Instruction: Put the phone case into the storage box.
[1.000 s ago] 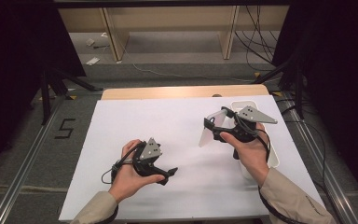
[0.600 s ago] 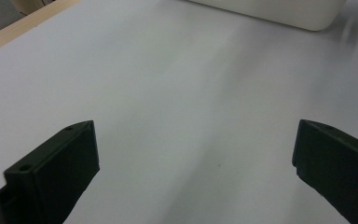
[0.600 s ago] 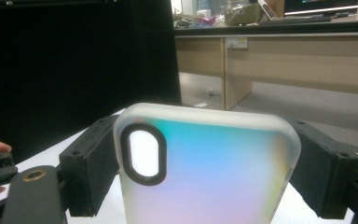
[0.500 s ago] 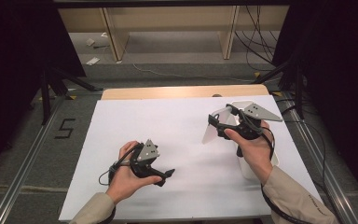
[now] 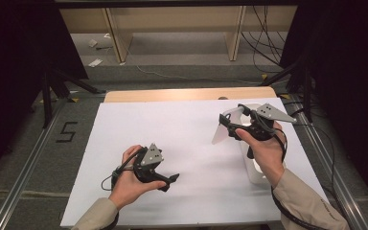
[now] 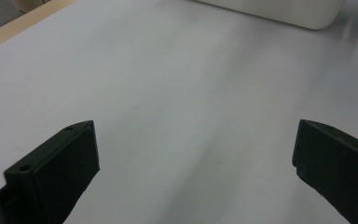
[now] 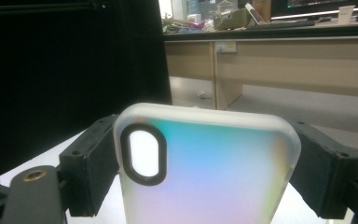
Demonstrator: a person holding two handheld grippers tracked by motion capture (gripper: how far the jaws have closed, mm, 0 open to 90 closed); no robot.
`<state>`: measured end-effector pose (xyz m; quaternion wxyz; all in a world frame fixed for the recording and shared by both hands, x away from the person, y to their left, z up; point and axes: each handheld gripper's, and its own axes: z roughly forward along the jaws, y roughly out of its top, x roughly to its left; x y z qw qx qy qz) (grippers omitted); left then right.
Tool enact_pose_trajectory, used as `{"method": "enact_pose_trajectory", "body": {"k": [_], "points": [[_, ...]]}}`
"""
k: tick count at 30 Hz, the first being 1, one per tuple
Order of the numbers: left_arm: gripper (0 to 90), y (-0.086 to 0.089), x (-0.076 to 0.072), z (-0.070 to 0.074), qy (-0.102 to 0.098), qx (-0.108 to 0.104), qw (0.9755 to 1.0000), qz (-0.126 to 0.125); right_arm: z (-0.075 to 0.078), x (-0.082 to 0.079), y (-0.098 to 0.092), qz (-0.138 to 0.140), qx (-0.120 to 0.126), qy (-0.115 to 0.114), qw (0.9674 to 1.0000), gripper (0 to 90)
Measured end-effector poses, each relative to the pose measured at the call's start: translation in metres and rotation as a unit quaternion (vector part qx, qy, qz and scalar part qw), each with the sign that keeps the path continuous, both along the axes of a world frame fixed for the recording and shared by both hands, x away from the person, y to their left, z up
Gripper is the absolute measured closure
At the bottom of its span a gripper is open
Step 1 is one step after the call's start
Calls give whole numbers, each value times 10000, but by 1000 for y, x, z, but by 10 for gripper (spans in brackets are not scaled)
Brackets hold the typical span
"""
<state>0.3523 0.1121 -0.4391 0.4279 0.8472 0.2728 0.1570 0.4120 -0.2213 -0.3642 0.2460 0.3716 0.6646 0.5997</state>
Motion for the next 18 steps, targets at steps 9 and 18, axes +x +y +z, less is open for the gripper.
{"method": "enact_pose_trajectory", "body": {"k": [9,18], "points": [[0,0,0,-1,9,-8,10000,5,5,2,-9,-139,38,-29,9999,183],[0,0,1,-1,15,-7,10000,1,9,3,-15,-221,101,-76,9997,184]]}}
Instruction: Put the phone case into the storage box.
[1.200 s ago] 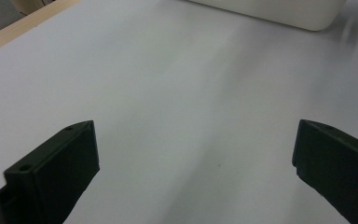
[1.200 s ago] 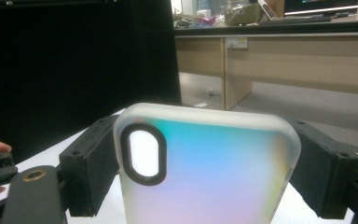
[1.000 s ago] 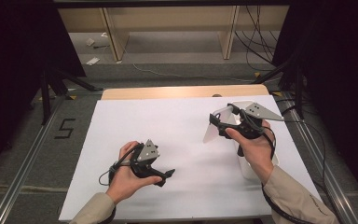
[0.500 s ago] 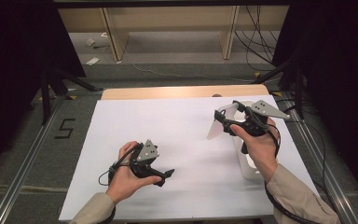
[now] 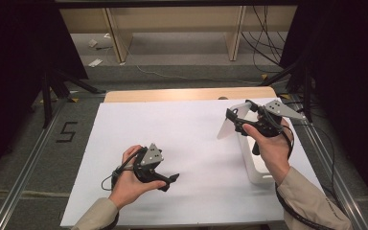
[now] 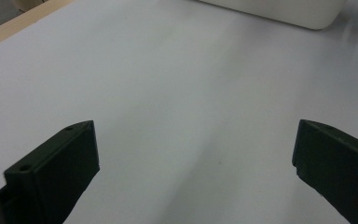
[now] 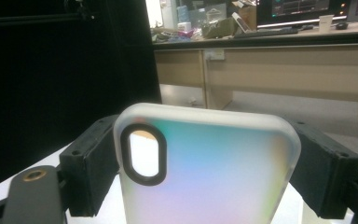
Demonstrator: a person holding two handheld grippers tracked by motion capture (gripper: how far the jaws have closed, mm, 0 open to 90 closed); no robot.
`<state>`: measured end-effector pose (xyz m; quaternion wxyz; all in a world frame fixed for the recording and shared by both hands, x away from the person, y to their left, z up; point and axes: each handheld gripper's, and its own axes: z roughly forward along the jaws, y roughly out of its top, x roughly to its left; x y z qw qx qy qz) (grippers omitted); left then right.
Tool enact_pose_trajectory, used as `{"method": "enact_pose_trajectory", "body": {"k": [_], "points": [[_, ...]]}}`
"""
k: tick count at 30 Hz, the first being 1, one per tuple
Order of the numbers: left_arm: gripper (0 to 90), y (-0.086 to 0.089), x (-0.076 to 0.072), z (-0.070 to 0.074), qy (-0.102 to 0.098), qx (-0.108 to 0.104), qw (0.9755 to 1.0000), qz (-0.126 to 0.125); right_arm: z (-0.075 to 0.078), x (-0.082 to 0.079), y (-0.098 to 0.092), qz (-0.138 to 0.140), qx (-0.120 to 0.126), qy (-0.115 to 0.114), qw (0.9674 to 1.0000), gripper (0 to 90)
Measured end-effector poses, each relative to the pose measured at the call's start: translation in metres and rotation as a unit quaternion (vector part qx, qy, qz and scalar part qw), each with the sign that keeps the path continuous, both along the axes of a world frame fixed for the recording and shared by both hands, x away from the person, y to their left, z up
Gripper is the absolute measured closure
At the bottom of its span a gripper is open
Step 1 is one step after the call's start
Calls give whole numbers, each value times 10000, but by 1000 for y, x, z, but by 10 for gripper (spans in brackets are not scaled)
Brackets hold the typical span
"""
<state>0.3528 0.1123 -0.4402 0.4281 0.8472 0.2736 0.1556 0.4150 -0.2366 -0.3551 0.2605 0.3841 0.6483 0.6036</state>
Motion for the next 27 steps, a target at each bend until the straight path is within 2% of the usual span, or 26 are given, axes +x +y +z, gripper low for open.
{"method": "enact_pose_trajectory", "body": {"k": [27], "points": [[0,1,1,0,-2,-10,10000,18,9,5,-28,-403,157,-95,9990,184]]}}
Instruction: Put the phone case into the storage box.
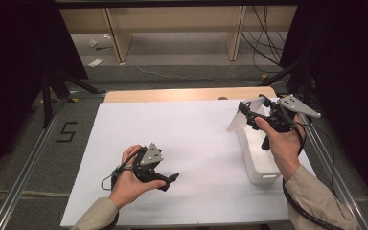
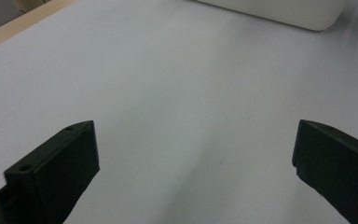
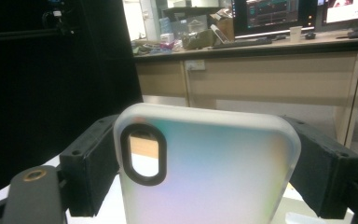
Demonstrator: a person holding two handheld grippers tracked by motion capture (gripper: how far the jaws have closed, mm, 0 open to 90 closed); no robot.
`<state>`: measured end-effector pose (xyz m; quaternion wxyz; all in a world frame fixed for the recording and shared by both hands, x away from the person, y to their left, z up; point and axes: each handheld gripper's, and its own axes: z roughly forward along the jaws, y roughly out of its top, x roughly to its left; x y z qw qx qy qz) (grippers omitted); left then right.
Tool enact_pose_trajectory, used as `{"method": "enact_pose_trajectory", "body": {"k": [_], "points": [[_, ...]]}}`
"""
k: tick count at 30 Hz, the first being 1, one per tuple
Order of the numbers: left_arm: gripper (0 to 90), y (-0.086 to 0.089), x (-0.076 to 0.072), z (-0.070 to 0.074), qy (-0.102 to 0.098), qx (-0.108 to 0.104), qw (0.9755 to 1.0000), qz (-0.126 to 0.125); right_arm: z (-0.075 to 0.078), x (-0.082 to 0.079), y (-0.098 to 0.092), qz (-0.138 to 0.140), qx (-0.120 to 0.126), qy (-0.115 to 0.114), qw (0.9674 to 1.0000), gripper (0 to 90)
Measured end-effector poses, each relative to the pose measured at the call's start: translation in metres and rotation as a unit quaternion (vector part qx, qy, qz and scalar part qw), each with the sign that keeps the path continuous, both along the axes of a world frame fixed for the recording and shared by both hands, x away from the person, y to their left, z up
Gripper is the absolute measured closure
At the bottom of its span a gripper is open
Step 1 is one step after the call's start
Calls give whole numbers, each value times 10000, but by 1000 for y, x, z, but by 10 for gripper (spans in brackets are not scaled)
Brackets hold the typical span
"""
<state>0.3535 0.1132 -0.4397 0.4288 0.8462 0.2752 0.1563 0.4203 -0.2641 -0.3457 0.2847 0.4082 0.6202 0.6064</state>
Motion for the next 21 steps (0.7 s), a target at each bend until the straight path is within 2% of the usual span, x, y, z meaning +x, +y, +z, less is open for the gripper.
{"method": "enact_pose_trajectory", "body": {"k": [21], "points": [[0,0,0,0,19,5,10000,-19,3,4,-20,-323,32,-21,9995,183]]}}
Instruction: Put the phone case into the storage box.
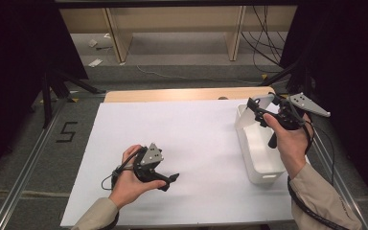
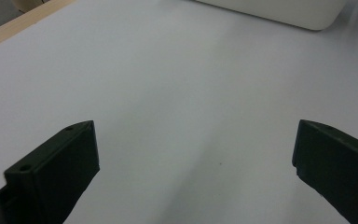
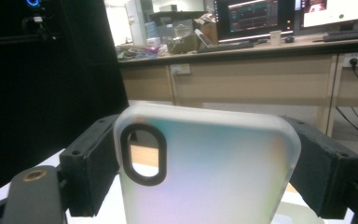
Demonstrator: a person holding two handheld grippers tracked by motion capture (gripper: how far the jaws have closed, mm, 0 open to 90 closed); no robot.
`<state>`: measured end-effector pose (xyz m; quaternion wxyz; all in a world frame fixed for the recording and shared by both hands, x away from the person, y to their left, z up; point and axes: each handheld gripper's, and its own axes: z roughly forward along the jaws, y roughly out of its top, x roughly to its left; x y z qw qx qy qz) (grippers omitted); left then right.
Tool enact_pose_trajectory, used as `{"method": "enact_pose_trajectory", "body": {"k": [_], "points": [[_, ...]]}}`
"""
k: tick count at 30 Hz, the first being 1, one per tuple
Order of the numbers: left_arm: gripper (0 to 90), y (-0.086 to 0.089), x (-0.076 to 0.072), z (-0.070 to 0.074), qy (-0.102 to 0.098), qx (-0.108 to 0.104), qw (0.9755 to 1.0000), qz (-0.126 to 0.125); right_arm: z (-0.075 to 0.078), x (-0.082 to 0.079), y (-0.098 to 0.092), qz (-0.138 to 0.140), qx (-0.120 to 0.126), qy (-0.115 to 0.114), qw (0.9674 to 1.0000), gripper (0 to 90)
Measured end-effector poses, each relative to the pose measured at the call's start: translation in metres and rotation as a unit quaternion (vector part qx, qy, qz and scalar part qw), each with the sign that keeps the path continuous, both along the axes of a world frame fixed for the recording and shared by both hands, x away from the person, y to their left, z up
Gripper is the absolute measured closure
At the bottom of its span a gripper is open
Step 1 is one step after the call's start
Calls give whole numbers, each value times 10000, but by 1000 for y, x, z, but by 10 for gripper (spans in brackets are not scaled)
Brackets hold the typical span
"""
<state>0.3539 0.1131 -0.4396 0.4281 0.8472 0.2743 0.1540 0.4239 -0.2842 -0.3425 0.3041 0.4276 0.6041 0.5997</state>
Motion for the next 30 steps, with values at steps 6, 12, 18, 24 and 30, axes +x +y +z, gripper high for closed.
{"method": "enact_pose_trajectory", "body": {"k": [6,12,18,24,30], "points": [[0,0,0,1,-21,-5,10000,9,0,2,-7,-105,11,5,9999,183],[0,0,0,1,-14,-16,10000,25,-2,3,-10,-178,-13,30,9998,183],[0,0,0,0,-13,-42,10000,20,-4,5,-14,-258,-30,68,9996,183],[0,0,0,1,-36,-72,10000,41,-6,6,-18,-331,-61,90,9994,183],[0,0,0,1,-23,-82,10000,31,-7,8,-21,-387,-91,107,9992,183]]}}
